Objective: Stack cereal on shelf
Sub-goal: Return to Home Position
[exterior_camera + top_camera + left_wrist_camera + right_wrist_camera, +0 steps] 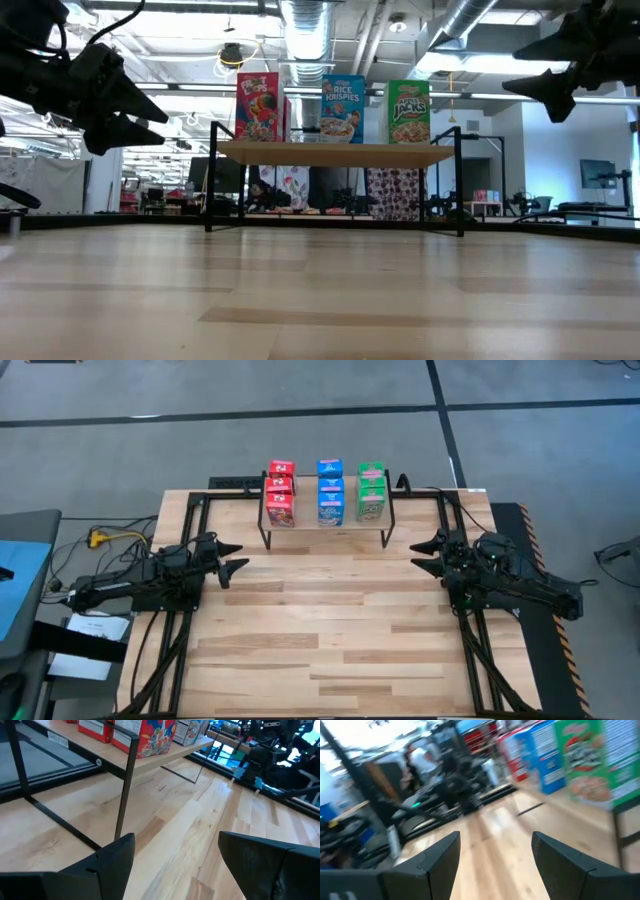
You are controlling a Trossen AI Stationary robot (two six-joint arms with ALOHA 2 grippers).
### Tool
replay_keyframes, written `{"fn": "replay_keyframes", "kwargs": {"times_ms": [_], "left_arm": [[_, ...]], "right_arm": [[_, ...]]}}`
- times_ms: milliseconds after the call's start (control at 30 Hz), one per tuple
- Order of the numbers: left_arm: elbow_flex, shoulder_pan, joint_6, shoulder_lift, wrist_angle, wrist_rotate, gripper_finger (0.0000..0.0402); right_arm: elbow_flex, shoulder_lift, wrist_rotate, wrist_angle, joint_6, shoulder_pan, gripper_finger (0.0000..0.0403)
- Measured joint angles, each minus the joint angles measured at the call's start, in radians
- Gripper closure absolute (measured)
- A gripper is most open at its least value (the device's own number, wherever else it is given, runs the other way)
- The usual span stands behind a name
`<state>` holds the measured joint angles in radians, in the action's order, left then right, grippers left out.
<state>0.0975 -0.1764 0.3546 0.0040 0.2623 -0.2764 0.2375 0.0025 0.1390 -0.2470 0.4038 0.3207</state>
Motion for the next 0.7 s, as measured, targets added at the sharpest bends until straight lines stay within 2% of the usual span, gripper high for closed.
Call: {"fn": "replay_keyframes", "kwargs": {"times_ms": [167,367,700], "left_arm": [[0.001,0.0,-0.017,0.0,0.008,-0.01,0.0126],[0.001,0.0,-0.118,0.0,0.011,-0.056,0.0126],[0.001,0.0,-0.219,0.0,0.012,-0.103,0.0126]], "right_arm": [[-0.02,0.0,-0.218,0.021,0.012,0.0,0.0133],[-0.156,0.0,-0.17,0.196,0.018,0.0,0.0133],[-0.223,0.0,-0.116,0.264,0.022,0.0,0.0133]]}}
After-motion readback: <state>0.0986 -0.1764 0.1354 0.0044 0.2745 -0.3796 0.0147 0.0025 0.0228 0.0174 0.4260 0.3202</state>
